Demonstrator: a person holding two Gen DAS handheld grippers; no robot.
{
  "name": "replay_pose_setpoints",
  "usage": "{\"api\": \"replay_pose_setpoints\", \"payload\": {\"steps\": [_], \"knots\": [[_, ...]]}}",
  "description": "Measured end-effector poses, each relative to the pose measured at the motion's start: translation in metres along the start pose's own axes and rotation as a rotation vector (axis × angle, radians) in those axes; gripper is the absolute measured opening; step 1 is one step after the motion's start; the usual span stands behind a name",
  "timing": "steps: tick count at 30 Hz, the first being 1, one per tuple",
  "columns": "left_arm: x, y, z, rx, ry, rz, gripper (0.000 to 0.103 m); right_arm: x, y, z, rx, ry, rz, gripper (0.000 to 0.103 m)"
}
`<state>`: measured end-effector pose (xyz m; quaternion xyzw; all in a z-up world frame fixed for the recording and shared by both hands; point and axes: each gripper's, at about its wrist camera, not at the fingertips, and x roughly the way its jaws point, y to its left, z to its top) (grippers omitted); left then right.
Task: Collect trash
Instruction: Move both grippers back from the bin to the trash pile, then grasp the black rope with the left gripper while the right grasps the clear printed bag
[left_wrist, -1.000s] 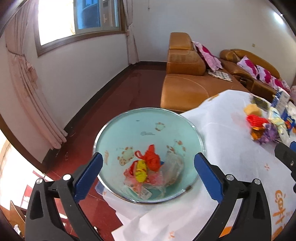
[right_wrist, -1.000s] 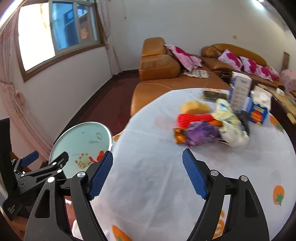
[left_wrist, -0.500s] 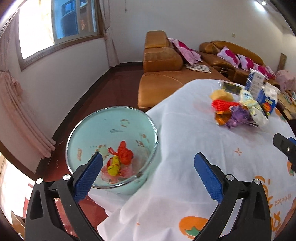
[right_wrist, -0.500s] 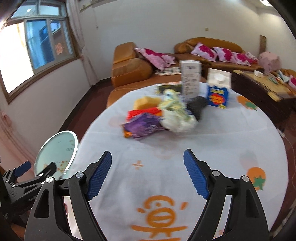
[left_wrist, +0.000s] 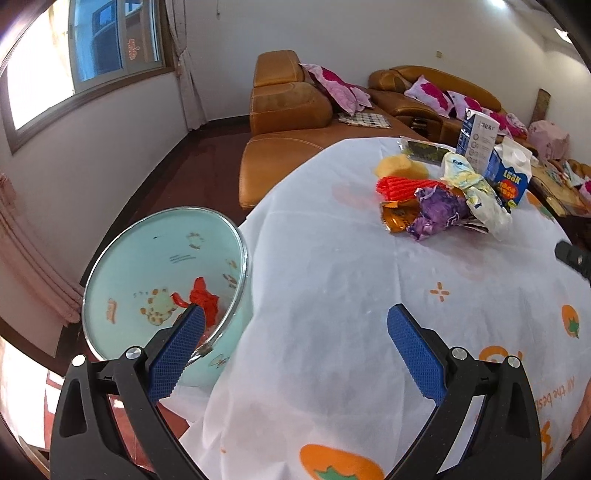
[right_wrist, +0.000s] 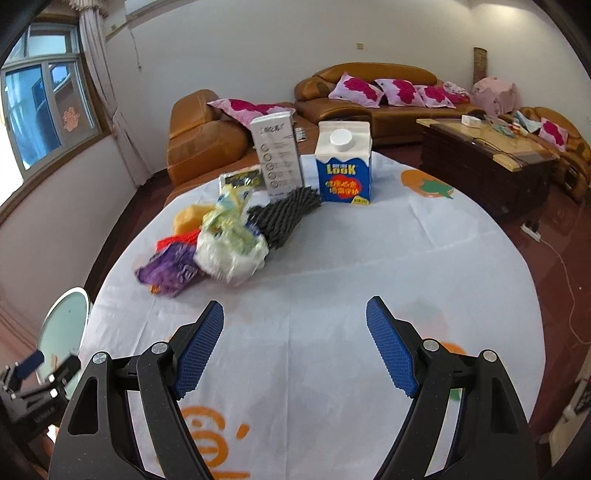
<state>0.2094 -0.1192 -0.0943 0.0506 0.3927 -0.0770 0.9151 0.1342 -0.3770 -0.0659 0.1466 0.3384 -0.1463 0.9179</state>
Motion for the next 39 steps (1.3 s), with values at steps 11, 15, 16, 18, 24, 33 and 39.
{"api": "replay_pose_setpoints", "payload": {"steps": [11, 15, 16, 18, 24, 33, 39], "knots": [[0.014, -0.029, 0.027, 0.071, -0.050, -0.050, 0.094, 0.053, 0.008, 0.035, 0.042, 0.042, 0.086, 0.079], [0.023, -0.035, 0.035, 0.070, -0.049, -0.068, 0.094, 0.079, 0.011, 0.042, 0.092, 0.086, 0.136, 0.079], [0.024, -0.037, 0.035, 0.073, -0.050, -0.073, 0.094, 0.084, 0.012, 0.042, 0.099, 0.091, 0.139, 0.079], [0.026, -0.041, 0.037, 0.089, -0.056, -0.084, 0.094, 0.095, 0.017, 0.042, 0.092, 0.125, 0.152, 0.079], [0.029, -0.051, 0.047, 0.099, -0.073, -0.141, 0.094, 0.099, 0.025, 0.037, 0.058, 0.175, 0.230, 0.028], [0.028, -0.065, 0.057, 0.105, -0.095, -0.189, 0.089, 0.014, 0.007, 0.030, -0.022, -0.005, 0.264, 0.025], [0.020, -0.111, 0.075, 0.162, -0.132, -0.253, 0.089, -0.014, -0.062, 0.033, 0.058, -0.110, 0.047, 0.024]]}}
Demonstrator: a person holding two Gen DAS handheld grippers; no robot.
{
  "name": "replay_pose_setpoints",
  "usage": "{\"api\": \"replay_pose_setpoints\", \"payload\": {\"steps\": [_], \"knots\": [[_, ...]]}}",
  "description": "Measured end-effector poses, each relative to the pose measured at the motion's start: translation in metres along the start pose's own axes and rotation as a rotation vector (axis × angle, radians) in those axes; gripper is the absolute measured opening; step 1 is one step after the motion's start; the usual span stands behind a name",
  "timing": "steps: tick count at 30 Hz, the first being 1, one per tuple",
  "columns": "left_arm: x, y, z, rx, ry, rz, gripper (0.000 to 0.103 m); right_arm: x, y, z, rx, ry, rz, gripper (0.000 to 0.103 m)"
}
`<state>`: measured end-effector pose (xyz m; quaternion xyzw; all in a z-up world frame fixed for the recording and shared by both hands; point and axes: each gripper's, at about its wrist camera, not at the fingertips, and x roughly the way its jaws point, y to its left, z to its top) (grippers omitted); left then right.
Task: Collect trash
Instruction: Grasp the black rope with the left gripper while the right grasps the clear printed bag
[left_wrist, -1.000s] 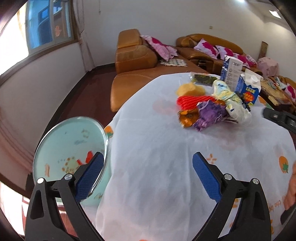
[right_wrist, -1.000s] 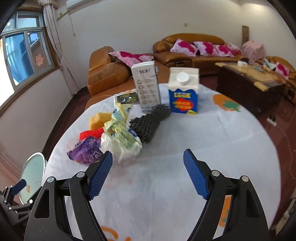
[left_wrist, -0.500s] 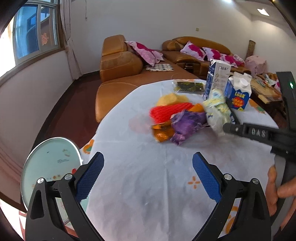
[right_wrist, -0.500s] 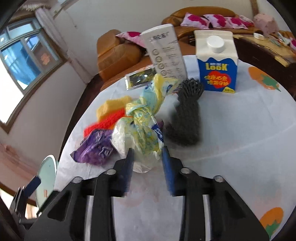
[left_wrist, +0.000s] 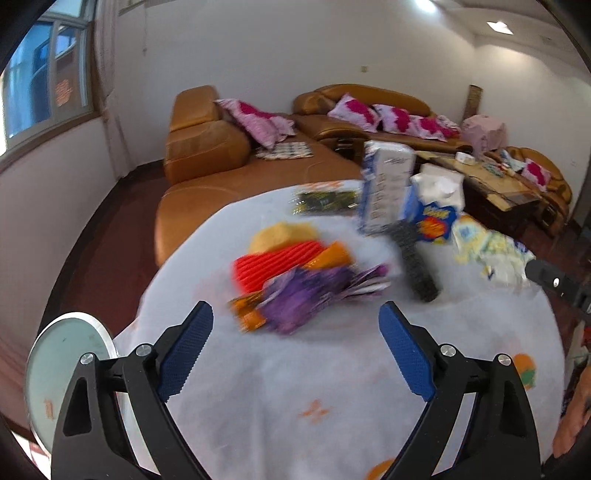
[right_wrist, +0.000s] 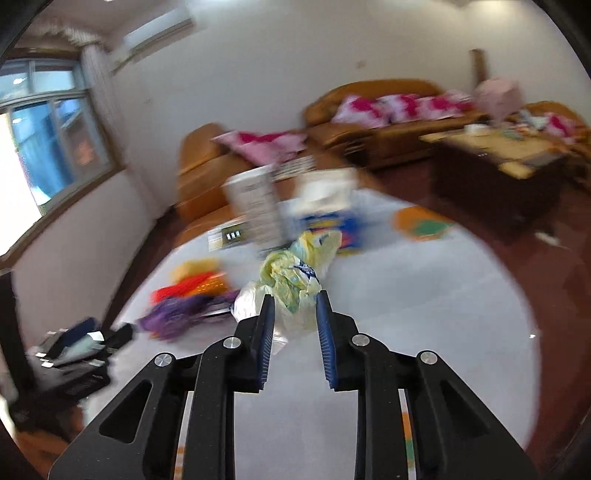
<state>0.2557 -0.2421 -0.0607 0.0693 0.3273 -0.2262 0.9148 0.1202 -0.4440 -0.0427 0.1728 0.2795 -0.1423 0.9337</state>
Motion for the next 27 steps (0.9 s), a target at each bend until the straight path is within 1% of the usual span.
{"api": "replay_pose_setpoints", "payload": {"steps": [3, 5, 7, 11, 12, 14, 15, 16, 17, 19, 20, 21, 22, 23, 24, 25, 26, 27], "knots": [[0.014, -0.031, 0.014, 0.025, -0.011, -0.030, 0.089, 0.002, -0.027, 0.000, 0.008, 0.019, -0.059, 0.022], [0.024, -0.050, 0.021, 0.033, -0.008, -0.062, 0.086, 0.006, -0.047, -0.003, 0.003, 0.039, -0.098, 0.021], [0.042, -0.075, 0.030, 0.061, 0.007, -0.084, 0.084, 0.012, -0.065, -0.007, 0.013, 0.071, -0.101, 0.021], [0.081, -0.111, 0.039, 0.081, 0.059, -0.080, 0.082, 0.021, -0.087, -0.013, 0.040, 0.135, -0.091, 0.023], [0.090, -0.117, 0.040, 0.084, 0.069, -0.071, 0.079, 0.024, -0.093, -0.015, 0.046, 0.148, -0.080, 0.028], [0.110, -0.125, 0.040, 0.083, 0.096, -0.046, 0.076, 0.023, -0.097, -0.014, 0.069, 0.153, -0.063, 0.042], [0.115, -0.126, 0.038, 0.082, 0.109, -0.036, 0.073, 0.024, -0.100, -0.013, 0.078, 0.148, -0.058, 0.054], [0.124, -0.126, 0.036, 0.074, 0.134, -0.025, 0.066, 0.021, -0.102, -0.009, 0.087, 0.132, -0.051, 0.058], [0.132, -0.126, 0.033, 0.058, 0.159, -0.033, 0.063, 0.019, -0.103, -0.006, 0.089, 0.117, -0.051, 0.059], [0.143, -0.123, 0.026, 0.023, 0.202, -0.043, 0.057, 0.019, -0.106, 0.002, 0.087, 0.100, -0.061, 0.065], [0.147, -0.120, 0.024, 0.007, 0.216, -0.047, 0.054, 0.022, -0.107, 0.005, 0.089, 0.100, -0.065, 0.066], [0.150, -0.119, 0.022, -0.003, 0.227, -0.053, 0.048, 0.026, -0.108, 0.009, 0.092, 0.103, -0.065, 0.066], [0.149, -0.119, 0.020, 0.004, 0.205, -0.045, 0.040, 0.033, -0.108, 0.013, 0.088, 0.116, -0.054, 0.066], [0.149, -0.120, 0.019, 0.013, 0.207, -0.054, 0.032, 0.039, -0.106, 0.015, 0.078, 0.132, -0.039, 0.066], [0.149, -0.120, 0.019, 0.013, 0.204, -0.061, 0.029, 0.045, -0.105, 0.014, 0.072, 0.147, -0.026, 0.065], [0.147, -0.119, 0.019, 0.009, 0.204, -0.074, 0.025, 0.058, -0.105, 0.012, 0.081, 0.189, -0.016, 0.058], [0.146, -0.118, 0.019, 0.008, 0.202, -0.082, 0.025, 0.065, -0.106, 0.009, 0.095, 0.226, -0.003, 0.050], [0.143, -0.119, 0.020, 0.010, 0.196, -0.085, 0.024, 0.074, -0.107, 0.004, 0.116, 0.265, 0.024, 0.035]]}}
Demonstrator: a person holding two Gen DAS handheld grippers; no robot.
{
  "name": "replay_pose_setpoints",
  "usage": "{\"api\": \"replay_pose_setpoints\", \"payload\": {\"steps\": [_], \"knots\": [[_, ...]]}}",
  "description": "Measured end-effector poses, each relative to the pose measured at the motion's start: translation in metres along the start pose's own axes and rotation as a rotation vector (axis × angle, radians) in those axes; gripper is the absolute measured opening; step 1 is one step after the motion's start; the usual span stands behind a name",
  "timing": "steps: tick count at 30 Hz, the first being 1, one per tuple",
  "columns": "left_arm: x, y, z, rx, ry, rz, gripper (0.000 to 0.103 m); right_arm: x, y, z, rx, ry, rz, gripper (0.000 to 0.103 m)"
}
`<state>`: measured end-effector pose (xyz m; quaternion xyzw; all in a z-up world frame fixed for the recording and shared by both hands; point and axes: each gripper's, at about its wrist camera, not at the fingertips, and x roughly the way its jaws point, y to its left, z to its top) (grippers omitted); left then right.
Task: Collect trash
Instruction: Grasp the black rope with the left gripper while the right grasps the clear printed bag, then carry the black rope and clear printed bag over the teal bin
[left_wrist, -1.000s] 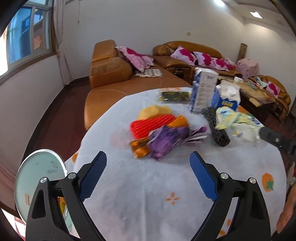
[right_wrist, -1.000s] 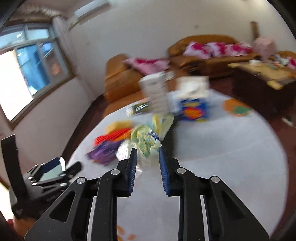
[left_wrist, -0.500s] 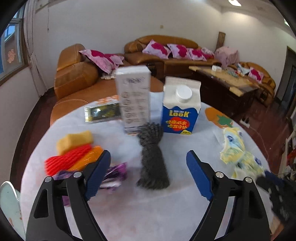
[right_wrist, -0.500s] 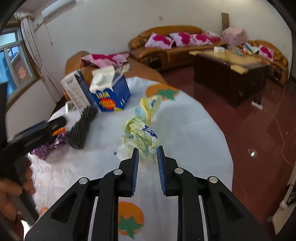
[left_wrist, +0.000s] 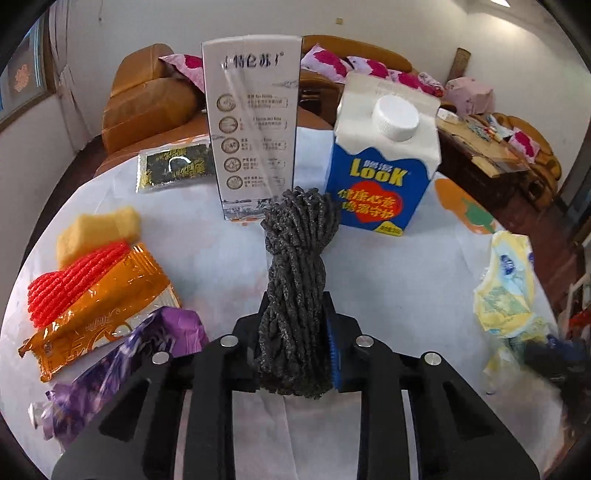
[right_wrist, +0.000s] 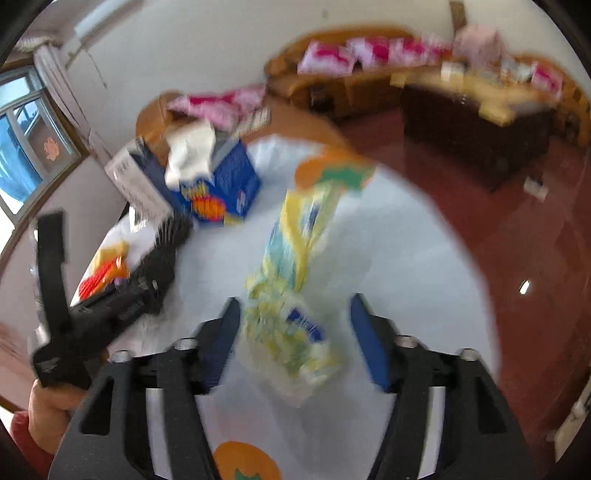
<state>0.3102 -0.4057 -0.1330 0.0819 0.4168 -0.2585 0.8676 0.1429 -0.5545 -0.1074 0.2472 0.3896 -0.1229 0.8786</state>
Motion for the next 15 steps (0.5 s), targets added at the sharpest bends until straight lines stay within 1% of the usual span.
{"api": "replay_pose_setpoints", "payload": {"steps": [1, 2, 4, 8, 11, 15], "knots": [[-0.006, -0.001, -0.001, 0.014, -0.014, 0.004, 0.024, 0.008, -0.003, -0.002, 0.026, 0.039, 0.034, 0.034], [-0.013, -0.003, -0.001, 0.034, -0.032, 0.007, 0.024, 0.008, -0.004, -0.004, 0.041, 0.033, 0.041, 0.033], [-0.027, -0.006, -0.003, 0.060, -0.057, 0.003, 0.024, 0.000, -0.002, -0.007, 0.039, -0.001, 0.033, 0.030], [-0.064, -0.008, -0.013, 0.086, -0.109, -0.018, 0.024, -0.031, 0.007, -0.014, 0.032, -0.096, 0.012, 0.030], [-0.087, -0.007, -0.021, 0.099, -0.125, 0.001, 0.024, -0.059, 0.018, -0.022, 0.010, -0.167, -0.022, 0.030], [-0.115, 0.003, -0.035, 0.094, -0.145, 0.015, 0.024, -0.081, 0.036, -0.040, -0.015, -0.201, -0.042, 0.030]]}}
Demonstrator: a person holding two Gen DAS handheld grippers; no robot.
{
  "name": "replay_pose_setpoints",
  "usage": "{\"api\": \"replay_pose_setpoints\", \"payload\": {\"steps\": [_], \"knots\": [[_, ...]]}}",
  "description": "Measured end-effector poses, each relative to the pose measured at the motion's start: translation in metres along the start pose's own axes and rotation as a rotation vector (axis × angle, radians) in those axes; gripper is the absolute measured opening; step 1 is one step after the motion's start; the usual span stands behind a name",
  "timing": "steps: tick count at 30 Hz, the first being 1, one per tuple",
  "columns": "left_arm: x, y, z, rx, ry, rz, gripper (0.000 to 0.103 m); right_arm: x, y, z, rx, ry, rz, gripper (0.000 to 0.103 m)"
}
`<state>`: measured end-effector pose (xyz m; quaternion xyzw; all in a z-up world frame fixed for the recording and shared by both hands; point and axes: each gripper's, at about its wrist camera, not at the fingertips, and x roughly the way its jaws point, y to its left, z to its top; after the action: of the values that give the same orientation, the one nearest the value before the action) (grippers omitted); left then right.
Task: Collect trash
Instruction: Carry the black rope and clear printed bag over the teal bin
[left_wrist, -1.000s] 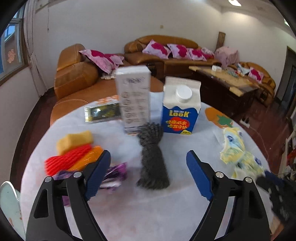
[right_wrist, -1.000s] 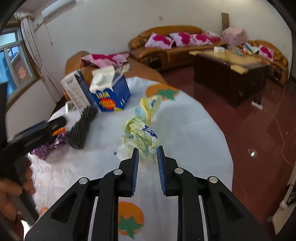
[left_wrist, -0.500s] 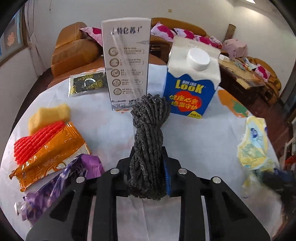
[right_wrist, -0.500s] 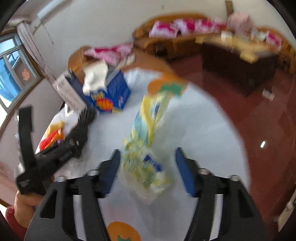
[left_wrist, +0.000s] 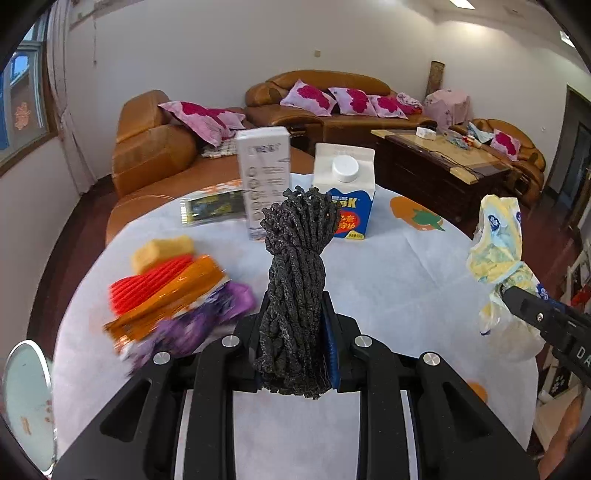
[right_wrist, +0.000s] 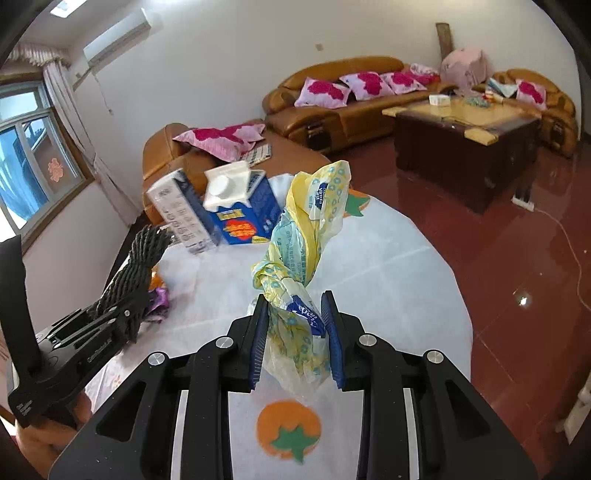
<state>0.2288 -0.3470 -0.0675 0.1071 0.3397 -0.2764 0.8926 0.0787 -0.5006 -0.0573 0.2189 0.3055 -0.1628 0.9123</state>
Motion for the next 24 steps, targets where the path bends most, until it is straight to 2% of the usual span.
{"api": "replay_pose_setpoints", "payload": {"steps": [4, 9, 24], "knots": [[-0.032, 0.016, -0.018, 0.005, -0.026, 0.028, 0.024, -0.012, 0.020, -0.014, -0.025, 0.004, 0.013, 0.030], [-0.058, 0.045, -0.040, -0.037, -0.011, 0.079, 0.024, -0.017, 0.049, -0.028, -0.056, 0.020, 0.045, 0.030], [-0.110, 0.124, -0.087, -0.157, -0.011, 0.186, 0.024, -0.019, 0.148, -0.061, -0.185, 0.073, 0.158, 0.030]]}}
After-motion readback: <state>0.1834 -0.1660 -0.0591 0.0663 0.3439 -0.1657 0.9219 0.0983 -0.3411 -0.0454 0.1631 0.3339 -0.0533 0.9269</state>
